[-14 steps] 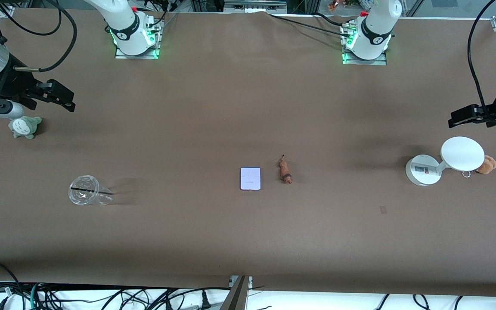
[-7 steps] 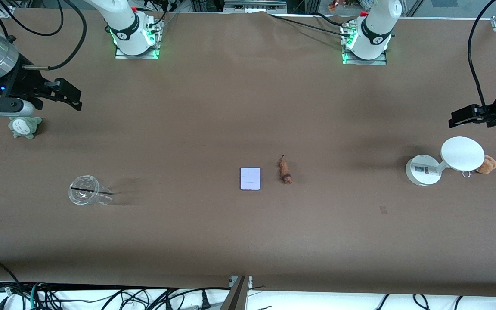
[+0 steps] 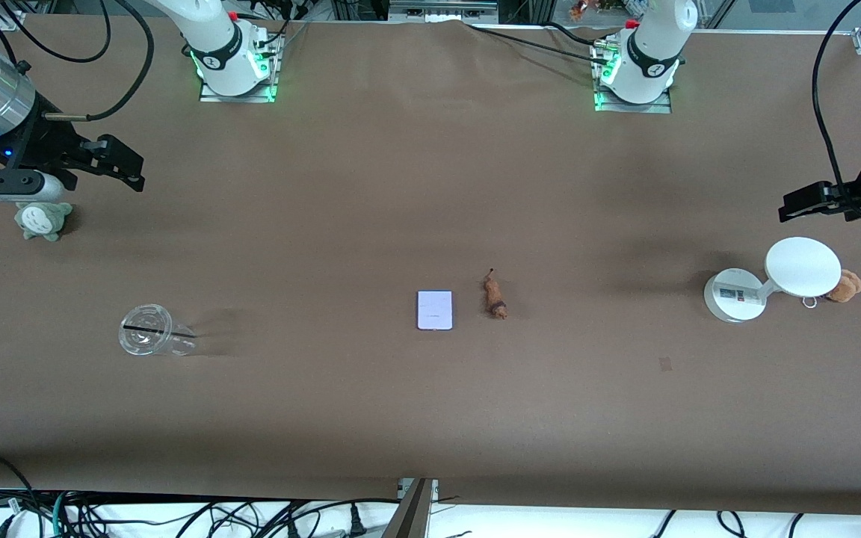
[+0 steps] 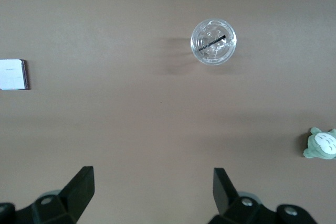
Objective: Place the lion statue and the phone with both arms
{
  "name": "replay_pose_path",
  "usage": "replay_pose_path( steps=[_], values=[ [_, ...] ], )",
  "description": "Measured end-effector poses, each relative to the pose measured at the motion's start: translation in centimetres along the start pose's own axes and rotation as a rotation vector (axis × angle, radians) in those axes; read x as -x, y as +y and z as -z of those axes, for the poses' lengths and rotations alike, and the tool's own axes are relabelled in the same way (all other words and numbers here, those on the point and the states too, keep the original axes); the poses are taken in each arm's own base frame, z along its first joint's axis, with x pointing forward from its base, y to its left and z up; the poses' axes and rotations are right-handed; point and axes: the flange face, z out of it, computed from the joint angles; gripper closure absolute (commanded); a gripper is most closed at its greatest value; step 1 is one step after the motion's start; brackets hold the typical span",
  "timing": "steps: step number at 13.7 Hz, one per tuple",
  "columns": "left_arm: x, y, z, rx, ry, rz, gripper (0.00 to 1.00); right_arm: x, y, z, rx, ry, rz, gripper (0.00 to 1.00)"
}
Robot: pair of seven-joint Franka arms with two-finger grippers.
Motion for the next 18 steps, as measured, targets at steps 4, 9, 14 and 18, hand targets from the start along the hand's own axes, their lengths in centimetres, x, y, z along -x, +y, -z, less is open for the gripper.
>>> replay_pose_path(
  steps=[4, 9, 14, 18],
  values=[
    [0.0, 0.0, 0.0, 0.000, 0.000, 0.000, 0.00, -0.1, 0.0, 0.1, -0.001, 0.008, 0.000, 0.00],
    [0.0, 0.0, 0.0, 0.000, 0.000, 0.000, 0.00, -1.2, -0.4, -0.2, -0.010, 0.057, 0.003, 0.00],
    [-0.1, 0.0, -0.1, 0.000, -0.001, 0.000, 0.00, -2.2, -0.3, -1.4, -0.006, 0.061, -0.005, 0.00],
    [-0.3, 0.0, -0.3, 0.001, -0.005, 0.000, 0.00, -2.2, -0.3, -1.4, -0.007, 0.062, -0.004, 0.00]
  ],
)
